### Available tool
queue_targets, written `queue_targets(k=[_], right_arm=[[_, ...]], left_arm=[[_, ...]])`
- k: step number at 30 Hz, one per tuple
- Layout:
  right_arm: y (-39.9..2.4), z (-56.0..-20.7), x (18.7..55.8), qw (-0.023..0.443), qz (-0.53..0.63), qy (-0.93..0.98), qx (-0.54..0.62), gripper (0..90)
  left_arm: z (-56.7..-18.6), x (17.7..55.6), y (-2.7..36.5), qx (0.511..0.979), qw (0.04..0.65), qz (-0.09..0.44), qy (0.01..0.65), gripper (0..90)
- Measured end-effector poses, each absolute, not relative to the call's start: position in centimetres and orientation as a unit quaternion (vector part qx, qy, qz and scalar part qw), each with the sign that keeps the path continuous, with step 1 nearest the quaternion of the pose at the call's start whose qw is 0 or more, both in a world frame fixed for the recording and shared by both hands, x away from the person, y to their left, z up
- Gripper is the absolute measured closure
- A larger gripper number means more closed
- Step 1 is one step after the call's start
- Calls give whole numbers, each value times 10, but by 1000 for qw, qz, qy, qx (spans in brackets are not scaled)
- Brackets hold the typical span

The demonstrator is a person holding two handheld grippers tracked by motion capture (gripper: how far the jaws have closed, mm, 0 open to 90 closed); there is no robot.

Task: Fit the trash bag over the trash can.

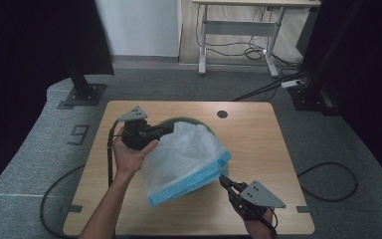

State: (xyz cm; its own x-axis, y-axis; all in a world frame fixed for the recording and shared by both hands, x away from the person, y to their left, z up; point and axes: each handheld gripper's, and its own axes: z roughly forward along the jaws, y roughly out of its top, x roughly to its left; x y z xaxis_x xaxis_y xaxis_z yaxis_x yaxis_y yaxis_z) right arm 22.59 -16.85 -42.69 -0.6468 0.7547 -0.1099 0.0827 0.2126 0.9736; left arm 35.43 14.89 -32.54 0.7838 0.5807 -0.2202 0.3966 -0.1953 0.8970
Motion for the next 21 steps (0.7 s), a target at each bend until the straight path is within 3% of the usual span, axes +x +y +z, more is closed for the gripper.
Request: queue_targets(k=[6,11,18,21], right_arm=[[-166,-426,225,303,553,720,290,889],[-166,-426,225,304,554,719,290,889],[-164,-427,227,302,552,722,288,889],[-164,-427,227,303,552,722,287,889]], left_arm=[[-321,348,131,782,544,61,297,549],[-324,351,115,794,530,55,292,431],[-328,354,91,815,498,63,290,416],[-331,356,84,822,485,62,292,507]])
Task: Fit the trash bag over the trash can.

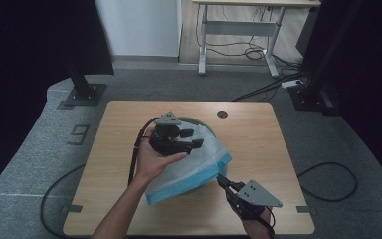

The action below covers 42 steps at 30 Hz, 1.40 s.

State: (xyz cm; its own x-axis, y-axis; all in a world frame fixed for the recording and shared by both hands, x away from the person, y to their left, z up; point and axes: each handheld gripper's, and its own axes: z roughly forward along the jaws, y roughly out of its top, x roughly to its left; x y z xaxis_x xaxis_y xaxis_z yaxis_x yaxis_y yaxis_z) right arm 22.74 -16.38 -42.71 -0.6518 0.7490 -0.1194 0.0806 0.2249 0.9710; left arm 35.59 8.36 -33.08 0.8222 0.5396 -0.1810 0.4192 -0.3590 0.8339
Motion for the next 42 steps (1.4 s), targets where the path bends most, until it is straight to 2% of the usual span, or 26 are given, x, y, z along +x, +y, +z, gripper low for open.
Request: queue_targets(k=[1,3,5,6,21,34,42], right_arm=[[-164,-427,227,303,553,722,287,889],[-164,-426,227,303,553,721,287,889],[-164,-426,227,304,553,721,287,889],[-164,-426,227,305,553,721,286,889],[-165,-434,233,309,540,726,293,890],[-163,-445,243,297,532,733,301,891],[-170,-453,249,307,519,731,320,891]], left_arm=[[-332,356,82,823,483,62,294,554],[-333,357,80,825,479,60,293,745],[-333,357,81,822,482,71,295,884],[-333,357,82,819,486,73,296,898],[-322,359,133,756,543,138,338,900],[-331,362,184,716,564,151,383,900],[-343,358,205,711,558,152,401,900]])
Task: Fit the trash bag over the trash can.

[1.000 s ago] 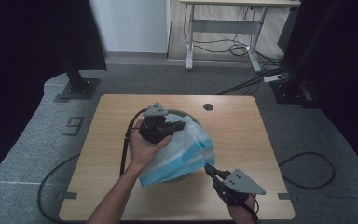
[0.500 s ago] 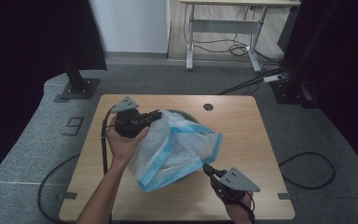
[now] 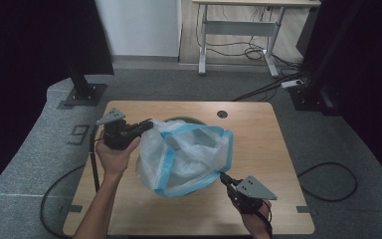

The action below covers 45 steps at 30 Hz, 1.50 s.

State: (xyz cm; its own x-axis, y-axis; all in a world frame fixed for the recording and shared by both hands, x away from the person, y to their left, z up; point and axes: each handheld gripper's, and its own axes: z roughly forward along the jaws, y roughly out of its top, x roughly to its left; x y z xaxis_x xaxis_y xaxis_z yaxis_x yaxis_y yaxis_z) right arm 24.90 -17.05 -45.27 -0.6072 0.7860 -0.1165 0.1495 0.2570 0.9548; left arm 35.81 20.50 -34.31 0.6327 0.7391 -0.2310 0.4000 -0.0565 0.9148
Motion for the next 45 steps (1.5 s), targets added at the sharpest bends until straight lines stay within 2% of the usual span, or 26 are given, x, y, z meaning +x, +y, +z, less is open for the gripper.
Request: queue_targets(k=[10,21,29,45], right_arm=[[-187,-444,248,327,524,711,335,891],[-178,-468,244,297,502,744,327,891],[-172,-487,244,277,493,757,327,891],[-169,-514,277,260,462,773,348,891]], left_arm=[[-349,350,245,686,569,152,427,900],[-383,336,262,696,559,124,434,900],[-408,336,265,705,535,122,449,900],[-447,367,260,706,502,92,491,900]])
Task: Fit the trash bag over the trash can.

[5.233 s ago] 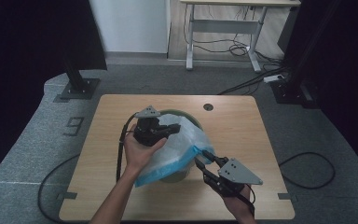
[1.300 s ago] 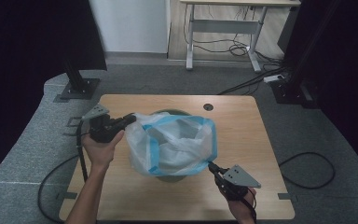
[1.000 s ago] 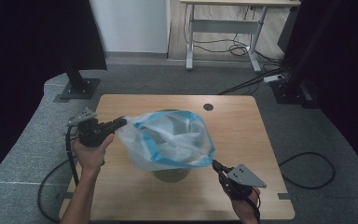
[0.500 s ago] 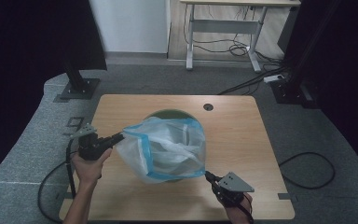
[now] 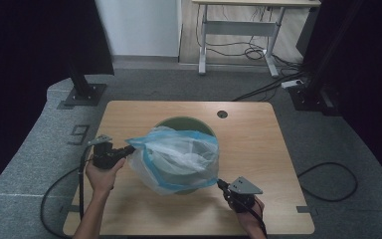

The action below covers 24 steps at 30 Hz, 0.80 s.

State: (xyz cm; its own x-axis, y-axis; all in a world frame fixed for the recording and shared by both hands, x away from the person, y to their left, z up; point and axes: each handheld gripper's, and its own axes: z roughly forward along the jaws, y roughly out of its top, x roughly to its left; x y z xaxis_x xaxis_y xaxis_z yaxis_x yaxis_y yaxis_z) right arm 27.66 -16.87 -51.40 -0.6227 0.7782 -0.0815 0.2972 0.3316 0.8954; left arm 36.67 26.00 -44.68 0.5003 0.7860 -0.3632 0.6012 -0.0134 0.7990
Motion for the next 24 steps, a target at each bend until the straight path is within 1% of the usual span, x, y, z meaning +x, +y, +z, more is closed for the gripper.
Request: queue_targets(k=[5,16,17,19,22,24], right_arm=[[-173,-518,284,253,455,777,356,891],[-186,-516,283,250,451,777,359,881],[-188,-514,281,246,458,776,357,825],[-196,-509,276,238,477,766,358,682],[-214,-495,265,243,494,753,360,596],[-225,-486,261,249,504,743,363,570]], left_arm=[[-449,370,254,708,500,93,490,900],[-443,376,250,705,504,97,489,900],[-442,376,249,706,505,97,488,900],[-441,374,250,706,505,99,486,900],[-439,372,252,706,507,102,484,900],[-438,372,253,704,509,102,485,900]])
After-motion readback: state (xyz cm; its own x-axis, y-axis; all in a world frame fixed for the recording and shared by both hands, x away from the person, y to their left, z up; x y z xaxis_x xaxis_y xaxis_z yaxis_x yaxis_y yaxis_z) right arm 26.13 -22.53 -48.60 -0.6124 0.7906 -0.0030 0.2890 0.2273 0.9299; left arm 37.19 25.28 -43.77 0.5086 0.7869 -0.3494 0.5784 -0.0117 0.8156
